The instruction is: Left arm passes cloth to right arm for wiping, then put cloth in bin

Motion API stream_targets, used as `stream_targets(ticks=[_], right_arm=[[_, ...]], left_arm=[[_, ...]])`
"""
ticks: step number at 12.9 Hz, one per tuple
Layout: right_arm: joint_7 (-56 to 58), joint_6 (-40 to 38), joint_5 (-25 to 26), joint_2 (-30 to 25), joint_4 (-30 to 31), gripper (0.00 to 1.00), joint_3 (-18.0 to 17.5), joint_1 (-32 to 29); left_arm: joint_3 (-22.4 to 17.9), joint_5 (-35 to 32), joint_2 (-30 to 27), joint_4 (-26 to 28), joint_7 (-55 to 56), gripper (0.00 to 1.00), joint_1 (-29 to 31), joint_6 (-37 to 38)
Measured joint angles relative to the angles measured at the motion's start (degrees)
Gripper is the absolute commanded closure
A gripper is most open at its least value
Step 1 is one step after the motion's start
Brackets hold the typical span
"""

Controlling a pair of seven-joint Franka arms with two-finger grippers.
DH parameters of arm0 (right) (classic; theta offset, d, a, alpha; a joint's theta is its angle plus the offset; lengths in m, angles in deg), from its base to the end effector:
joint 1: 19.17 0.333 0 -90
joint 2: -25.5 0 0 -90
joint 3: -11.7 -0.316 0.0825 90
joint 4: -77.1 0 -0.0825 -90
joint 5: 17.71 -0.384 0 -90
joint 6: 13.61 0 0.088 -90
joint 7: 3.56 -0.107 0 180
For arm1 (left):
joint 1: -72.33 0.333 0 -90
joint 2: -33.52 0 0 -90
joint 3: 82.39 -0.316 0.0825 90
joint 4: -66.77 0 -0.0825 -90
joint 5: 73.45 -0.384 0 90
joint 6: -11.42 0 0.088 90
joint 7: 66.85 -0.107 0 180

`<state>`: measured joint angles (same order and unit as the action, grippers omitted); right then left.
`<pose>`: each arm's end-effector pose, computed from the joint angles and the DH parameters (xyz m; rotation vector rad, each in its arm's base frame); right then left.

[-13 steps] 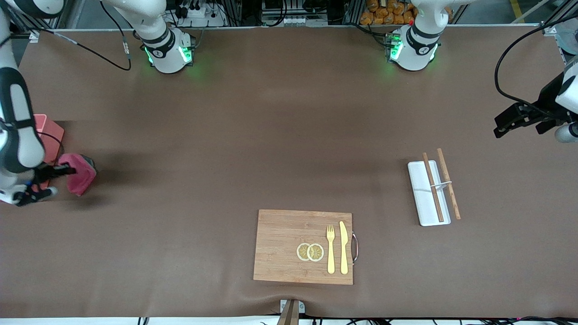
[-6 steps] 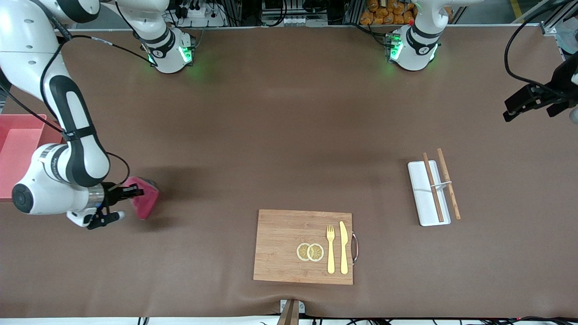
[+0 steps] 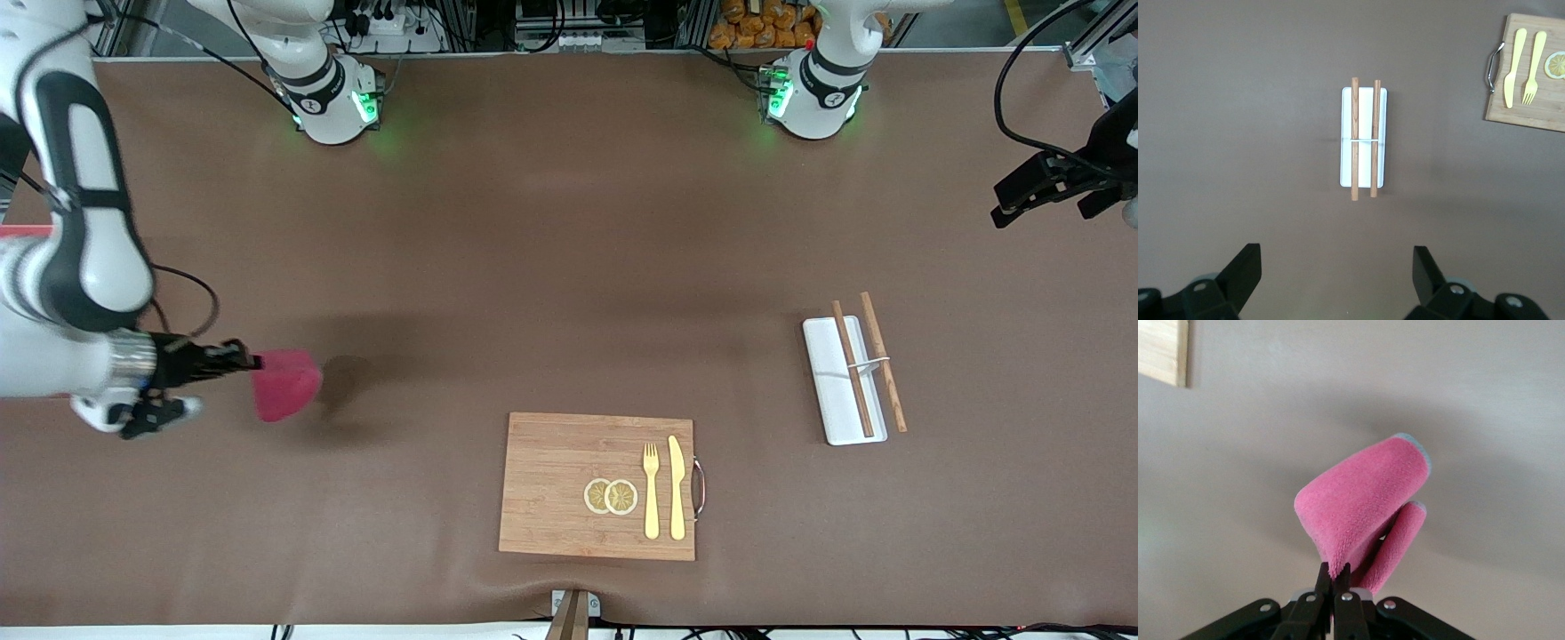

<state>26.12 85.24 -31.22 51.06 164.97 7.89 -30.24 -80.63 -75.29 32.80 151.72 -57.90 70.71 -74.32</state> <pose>0.6520 -0.0671 0.3833 -2.7733 -0.4505 0.2249 0.5423 -0.0285 0.6661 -3.1080 -0.1556 -0.0462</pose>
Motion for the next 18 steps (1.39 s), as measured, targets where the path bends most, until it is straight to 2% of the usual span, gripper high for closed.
stream_targets(ticks=[3, 5, 7, 8, 9, 10, 15, 18], right_arm=[[15.43, -4.00, 4.13, -1.59, -3.34, 1.00, 1.20, -11.71], [23.92, -4.69, 10.50, -1.52, -4.53, 1.00, 1.33, -19.76], [28.24, -4.01, 17.92, -1.29, -4.93, 1.00, 1.37, -25.16], [28.79, -2.48, 21.42, -1.16, -5.16, 0.87, 1.36, -26.70], [28.99, -0.76, 24.24, -1.10, -5.40, 0.08, 1.35, -27.44], [28.99, 0.60, 25.75, -1.03, -5.60, 0.00, 1.34, -27.69], [28.95, 0.20, 23.77, -0.45, -5.68, 0.00, -0.04, -27.55], [24.68, -1.15, 20.08, -0.45, -5.96, 0.00, -0.70, -22.67]], left_arm=[[0.04, 0.00, 0.00, 0.04, 0.00, 0.00, -0.13, 1.96], [0.06, 0.00, -0.01, 0.03, 0.00, 0.00, -0.18, 2.29], [0.04, 0.00, -0.06, -0.02, 0.00, 0.00, -0.18, 2.34], [0.04, 0.00, -0.06, -0.02, 0.00, 0.00, -0.18, 2.37], [0.04, 0.00, -0.06, -0.02, 0.00, 0.00, -0.19, 2.40], [0.04, 0.00, -0.06, -0.02, 0.00, 0.00, -0.19, 2.45], [0.06, 0.00, -0.06, -0.03, 0.00, 0.00, -0.31, 2.53], [0.07, 0.00, -0.06, -0.05, 0.00, 0.00, -0.49, 2.54]])
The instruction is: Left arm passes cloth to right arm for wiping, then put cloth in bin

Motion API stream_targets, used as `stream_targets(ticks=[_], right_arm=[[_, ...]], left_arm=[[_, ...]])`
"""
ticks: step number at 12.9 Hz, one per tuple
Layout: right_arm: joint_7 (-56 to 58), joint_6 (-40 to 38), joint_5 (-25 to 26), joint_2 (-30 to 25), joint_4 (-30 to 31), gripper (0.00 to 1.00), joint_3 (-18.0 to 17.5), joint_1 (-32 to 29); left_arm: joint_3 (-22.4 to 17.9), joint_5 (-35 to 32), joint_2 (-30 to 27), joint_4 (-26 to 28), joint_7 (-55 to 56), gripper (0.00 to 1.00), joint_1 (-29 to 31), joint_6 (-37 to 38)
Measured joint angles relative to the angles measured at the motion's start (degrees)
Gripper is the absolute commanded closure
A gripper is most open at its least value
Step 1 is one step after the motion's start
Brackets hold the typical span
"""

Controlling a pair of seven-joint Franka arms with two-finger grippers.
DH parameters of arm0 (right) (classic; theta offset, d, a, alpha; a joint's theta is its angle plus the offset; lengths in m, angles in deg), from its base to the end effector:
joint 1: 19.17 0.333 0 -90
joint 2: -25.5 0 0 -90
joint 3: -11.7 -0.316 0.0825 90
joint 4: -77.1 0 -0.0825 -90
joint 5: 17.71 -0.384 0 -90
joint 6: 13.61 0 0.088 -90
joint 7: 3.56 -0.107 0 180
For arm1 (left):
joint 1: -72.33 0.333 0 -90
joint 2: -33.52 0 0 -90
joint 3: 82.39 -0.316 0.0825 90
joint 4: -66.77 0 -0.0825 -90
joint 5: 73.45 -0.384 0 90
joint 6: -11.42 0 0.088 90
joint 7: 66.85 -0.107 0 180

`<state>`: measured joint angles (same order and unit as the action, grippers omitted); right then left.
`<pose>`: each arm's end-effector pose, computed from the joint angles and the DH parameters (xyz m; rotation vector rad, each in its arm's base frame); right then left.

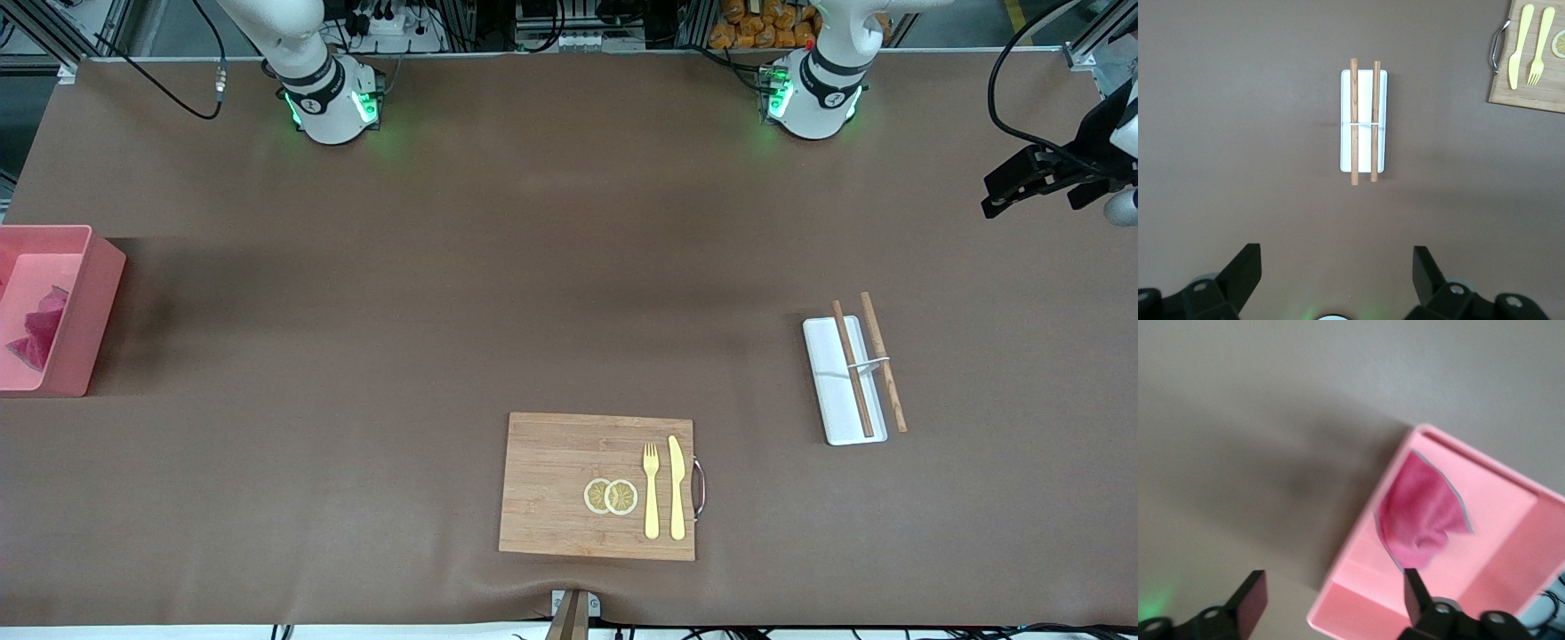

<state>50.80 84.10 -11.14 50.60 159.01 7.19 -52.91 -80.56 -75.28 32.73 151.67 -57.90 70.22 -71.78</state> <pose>0.5750 -0.3436 0.4319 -3.0008 -0.7002 0.2657 0.5369 -0.0334 0.6633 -3.1046 -0.1413 0.0189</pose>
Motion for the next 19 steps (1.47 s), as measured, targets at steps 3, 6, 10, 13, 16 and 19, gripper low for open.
stream_targets(ticks=[3, 6, 10, 13, 16, 19], right_arm=[[-12.39, -4.18, -2.20, -0.61, -0.73, 0.00, -0.36, 5.99], [-26.98, -11.78, -2.76, -4.18, -1.84, 0.00, -0.66, 14.67], [-43.87, -18.94, -5.92, -16.06, 0.33, 0.00, -0.74, 22.91], [-50.90, -18.53, -8.26, -24.59, 4.41, 0.00, -0.16, 23.11], [-54.32, -17.02, -8.39, -26.29, 5.40, 0.00, 1.34, 28.49], [-54.34, -16.89, -8.39, -26.25, 6.11, 0.00, 3.05, 31.33]], left_arm=[[0.01, 0.00, 0.00, 0.00, 0.00, 0.00, -0.11, 0.00], [0.00, 0.05, 0.00, 0.27, 0.00, 0.00, -0.11, 0.62], [-0.15, 1.94, 0.02, 0.87, 0.00, 0.00, -0.02, 2.72], [-0.18, 1.95, 0.02, 0.99, 0.00, 0.00, -0.02, 2.83], [-0.23, 1.45, 0.02, 1.03, -0.24, 0.00, 0.03, 2.78], [-0.31, 0.43, 0.02, 1.02, -1.79, 0.00, 0.11, 2.36]])
